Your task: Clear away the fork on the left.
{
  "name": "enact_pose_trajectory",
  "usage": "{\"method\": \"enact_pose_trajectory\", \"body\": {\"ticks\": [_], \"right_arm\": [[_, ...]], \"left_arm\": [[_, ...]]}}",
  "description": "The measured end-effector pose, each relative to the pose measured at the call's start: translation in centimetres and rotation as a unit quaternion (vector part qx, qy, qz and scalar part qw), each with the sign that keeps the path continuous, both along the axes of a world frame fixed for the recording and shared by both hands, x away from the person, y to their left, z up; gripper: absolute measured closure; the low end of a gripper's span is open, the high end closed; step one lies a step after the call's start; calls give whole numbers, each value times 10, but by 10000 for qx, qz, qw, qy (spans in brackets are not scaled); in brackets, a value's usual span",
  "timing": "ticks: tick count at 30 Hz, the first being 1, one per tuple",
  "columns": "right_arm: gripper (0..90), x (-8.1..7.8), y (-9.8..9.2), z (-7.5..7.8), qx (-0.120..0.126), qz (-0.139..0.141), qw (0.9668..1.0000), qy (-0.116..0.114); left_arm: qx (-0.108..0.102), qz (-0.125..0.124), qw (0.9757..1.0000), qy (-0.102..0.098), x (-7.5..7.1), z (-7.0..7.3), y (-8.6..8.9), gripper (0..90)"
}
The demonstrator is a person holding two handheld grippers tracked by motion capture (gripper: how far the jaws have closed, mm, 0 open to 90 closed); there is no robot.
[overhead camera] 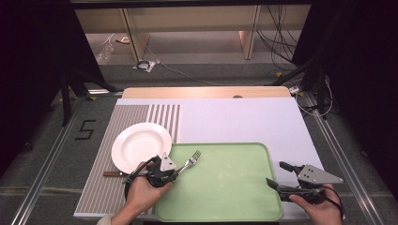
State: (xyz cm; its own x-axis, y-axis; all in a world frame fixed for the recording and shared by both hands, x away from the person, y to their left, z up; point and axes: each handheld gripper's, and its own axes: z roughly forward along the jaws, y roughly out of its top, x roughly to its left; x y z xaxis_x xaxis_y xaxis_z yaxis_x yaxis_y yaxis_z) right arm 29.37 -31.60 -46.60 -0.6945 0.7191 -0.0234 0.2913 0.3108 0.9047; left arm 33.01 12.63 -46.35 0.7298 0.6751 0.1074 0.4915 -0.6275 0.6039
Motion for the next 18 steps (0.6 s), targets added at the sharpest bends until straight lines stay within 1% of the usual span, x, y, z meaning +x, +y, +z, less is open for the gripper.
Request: {"method": "enact_pose_trajectory", "body": {"ticks": [3, 9, 14, 16, 18], "right_arm": [[229, 0, 0, 0, 2, -5, 10000, -1], [229, 0, 0, 0, -2, -1, 10000, 1], [229, 0, 0, 0, -8, -2, 10000, 11], [229, 0, 0, 0, -1, -5, 10000, 9], [230, 0, 0, 0, -3, -7, 10000, 13]], "left_arm": [[12, 12, 10000, 13, -2, -1, 0, 772], [22, 58, 9999, 110, -2, -6, 1, 772], [39, 64, 9999, 93, -3, -6, 1, 771], [22, 65, 9999, 84, -3, -7, 1, 770], [-54, 84, 9999, 107, -3, -7, 3, 768]]}}
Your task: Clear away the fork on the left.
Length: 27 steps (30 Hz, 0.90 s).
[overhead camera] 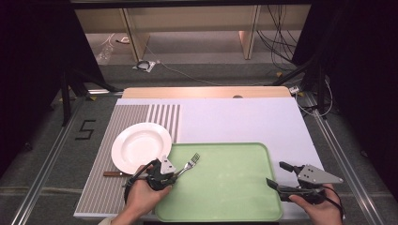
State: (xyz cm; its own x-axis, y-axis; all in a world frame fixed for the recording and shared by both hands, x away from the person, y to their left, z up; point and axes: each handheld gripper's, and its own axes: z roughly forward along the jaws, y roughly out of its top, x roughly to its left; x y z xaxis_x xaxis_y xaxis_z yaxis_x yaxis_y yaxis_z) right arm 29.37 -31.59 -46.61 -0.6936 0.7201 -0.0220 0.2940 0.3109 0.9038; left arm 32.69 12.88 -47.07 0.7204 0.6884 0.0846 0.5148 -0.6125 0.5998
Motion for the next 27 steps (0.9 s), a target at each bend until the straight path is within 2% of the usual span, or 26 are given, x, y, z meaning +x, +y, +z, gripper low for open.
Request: {"method": "enact_pose_trajectory", "body": {"ticks": [3, 5, 7, 9, 11, 18, 23, 27], "right_arm": [[229, 0, 0, 0, 3, -2, 10000, -2], [230, 0, 0, 0, -7, 1, 10000, 8], [230, 0, 0, 0, -7, 11, 10000, 18], [230, 0, 1, 0, -17, 21, 10000, -6], [230, 1, 1, -1, 16, 30, 10000, -26], [230, 0, 1, 0, -13, 22, 10000, -3], [230, 0, 0, 0, -10, 21, 10000, 8], [230, 0, 0, 0, -4, 20, 10000, 3]], "left_arm": [[-280, 71, 9996, -4, -1, 2, 5, 729], [-375, 172, 9991, -90, -1, 7, 10, 684], [-429, 212, 9988, -136, 0, 9, 13, 695], [-364, 265, 9987, -236, 3, 11, 20, 791], [-257, 229, 9992, -185, 4, 10, 22, 893], [94, -19, 9999, 40, 2, 4, 16, 898], [302, -214, 9993, 106, -4, 2, 9, 898], [390, -342, 9984, 202, -9, 0, 5, 898]]}}
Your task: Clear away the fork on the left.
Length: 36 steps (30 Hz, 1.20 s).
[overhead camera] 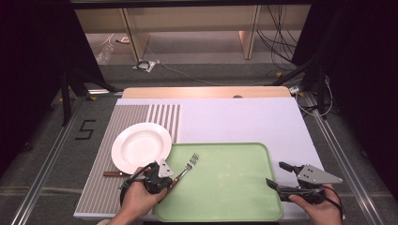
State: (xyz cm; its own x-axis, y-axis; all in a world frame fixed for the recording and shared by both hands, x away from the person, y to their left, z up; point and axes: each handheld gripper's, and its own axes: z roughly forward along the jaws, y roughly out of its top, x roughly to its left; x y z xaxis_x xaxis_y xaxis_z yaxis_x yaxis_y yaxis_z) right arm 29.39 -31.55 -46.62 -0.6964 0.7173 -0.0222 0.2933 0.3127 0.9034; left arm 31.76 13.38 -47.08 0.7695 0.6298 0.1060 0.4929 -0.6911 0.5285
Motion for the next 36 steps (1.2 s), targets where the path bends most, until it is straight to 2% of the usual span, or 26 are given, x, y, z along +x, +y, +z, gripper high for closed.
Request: {"method": "enact_pose_trajectory", "body": {"ticks": [9, 13, 19, 22, 36], "right_arm": [[229, 0, 0, 0, -9, -4, 10000, 20], [230, 0, 1, -1, -11, -4, 10000, 26], [230, 1, 1, -1, 8, 18, 10000, 15], [230, 1, 1, -1, -22, 17, 10000, 21], [230, 1, 1, -1, -42, 13, 10000, 28]], "left_arm": [[45, -222, 9997, 51, -15, 0, -4, 898], [24, -405, 9991, 76, -19, 0, -10, 898], [-156, -685, 9975, 114, -23, -1, -23, 898], [-173, -777, 9968, 92, -23, -2, -28, 897], [-331, -855, 9958, 45, -23, -4, -32, 893]]}}
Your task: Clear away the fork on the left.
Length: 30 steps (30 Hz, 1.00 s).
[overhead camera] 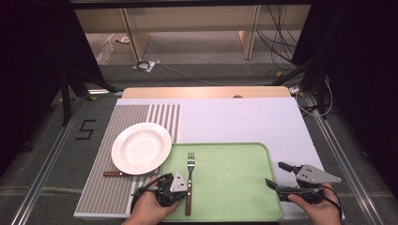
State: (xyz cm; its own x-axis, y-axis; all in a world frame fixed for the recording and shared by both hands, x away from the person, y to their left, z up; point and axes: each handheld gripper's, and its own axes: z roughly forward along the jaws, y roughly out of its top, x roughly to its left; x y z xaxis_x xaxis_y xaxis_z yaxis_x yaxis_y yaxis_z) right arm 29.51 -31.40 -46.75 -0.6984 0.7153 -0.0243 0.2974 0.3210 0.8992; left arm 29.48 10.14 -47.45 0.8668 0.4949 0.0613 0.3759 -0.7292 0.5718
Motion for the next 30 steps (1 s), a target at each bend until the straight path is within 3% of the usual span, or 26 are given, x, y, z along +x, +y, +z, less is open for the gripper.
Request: {"method": "enact_pose_trajectory", "body": {"ticks": [7, 11, 14, 17, 18, 21, 27, 30], "right_arm": [[230, 0, 0, 0, -3, 4, 10000, -8], [230, 0, 0, 0, 6, 7, 10000, -13], [230, 0, 0, 0, 33, 4, 10000, -19], [230, -1, -1, 0, 18, -9, 10000, -13], [230, -1, -1, 0, 17, -11, 10000, -12], [230, 0, 0, 0, 30, 1, 10000, -33], [230, 0, 0, 0, 22, -13, 10000, -22], [230, -1, -1, 0, 20, -19, 10000, -16]], "left_arm": [[-105, 56, 9999, 8, 1, -1, 1, 851], [-281, 199, 9994, -48, 4, 0, 5, 787], [-586, 348, 9975, -187, 7, 3, 12, 730], [-955, 465, 9935, -413, 12, 8, 21, 634], [-994, 502, 9929, -414, 14, 9, 24, 609], [-1274, 742, 9881, -446, 19, 11, 36, 527], [-1832, 1163, 9749, -496, 29, 16, 53, 330], [-2061, 1195, 9698, -529, 32, 16, 59, 253]]}}
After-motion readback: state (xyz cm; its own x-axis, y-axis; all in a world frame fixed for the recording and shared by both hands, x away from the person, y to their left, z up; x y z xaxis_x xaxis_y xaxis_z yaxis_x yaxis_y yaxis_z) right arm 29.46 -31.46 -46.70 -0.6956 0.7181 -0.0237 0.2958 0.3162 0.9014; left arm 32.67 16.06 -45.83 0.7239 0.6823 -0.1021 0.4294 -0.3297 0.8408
